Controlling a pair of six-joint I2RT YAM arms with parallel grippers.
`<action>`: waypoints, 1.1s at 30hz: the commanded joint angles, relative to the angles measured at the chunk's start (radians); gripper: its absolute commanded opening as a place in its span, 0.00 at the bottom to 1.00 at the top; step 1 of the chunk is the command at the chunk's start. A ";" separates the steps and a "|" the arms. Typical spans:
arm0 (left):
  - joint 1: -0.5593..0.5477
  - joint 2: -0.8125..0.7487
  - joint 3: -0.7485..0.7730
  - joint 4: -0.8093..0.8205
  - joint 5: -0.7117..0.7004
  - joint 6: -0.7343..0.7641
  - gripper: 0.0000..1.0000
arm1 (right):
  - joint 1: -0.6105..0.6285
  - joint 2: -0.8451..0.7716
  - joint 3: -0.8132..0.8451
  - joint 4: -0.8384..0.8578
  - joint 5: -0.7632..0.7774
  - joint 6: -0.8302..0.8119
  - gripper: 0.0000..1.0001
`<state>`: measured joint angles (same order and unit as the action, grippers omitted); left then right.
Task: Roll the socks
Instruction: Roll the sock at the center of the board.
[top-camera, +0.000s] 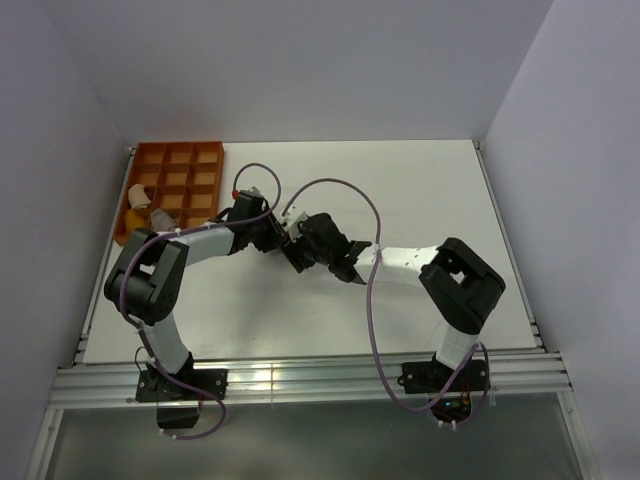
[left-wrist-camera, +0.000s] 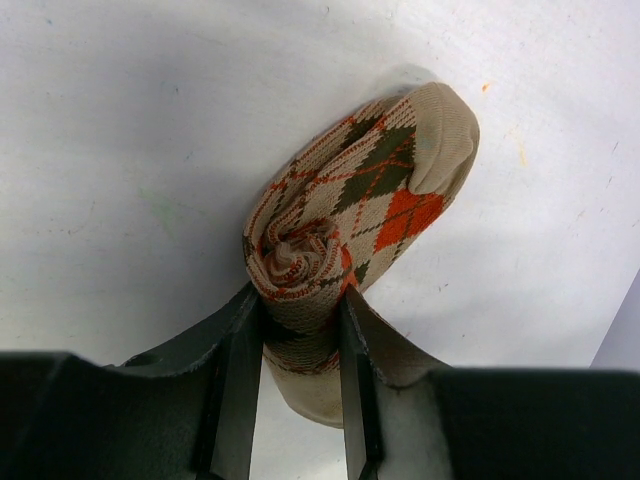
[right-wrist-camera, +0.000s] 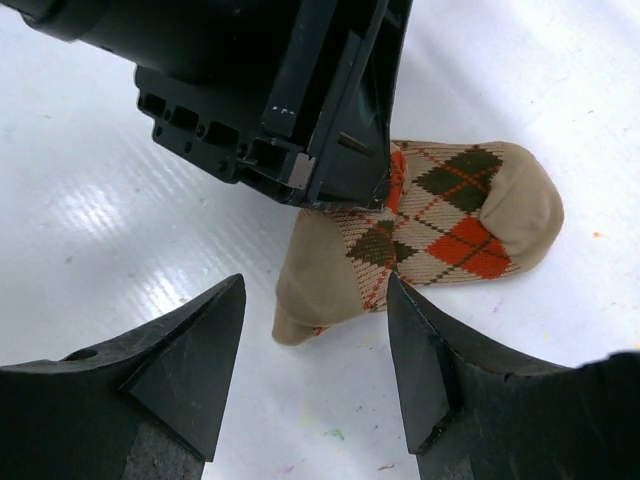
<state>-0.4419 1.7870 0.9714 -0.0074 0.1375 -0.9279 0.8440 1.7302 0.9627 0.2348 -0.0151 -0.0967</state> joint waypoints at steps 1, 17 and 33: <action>-0.001 0.055 0.000 -0.146 -0.023 0.058 0.00 | 0.030 0.037 0.020 0.057 0.118 -0.070 0.66; -0.001 0.065 0.007 -0.140 0.020 0.044 0.00 | 0.128 0.204 0.085 0.052 0.285 -0.123 0.63; 0.011 0.019 -0.026 -0.085 0.031 0.014 0.33 | 0.129 0.218 0.114 -0.092 0.203 -0.098 0.00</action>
<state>-0.4305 1.8057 0.9955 -0.0242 0.1696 -0.9184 0.9722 1.9373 1.0454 0.2493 0.3374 -0.2295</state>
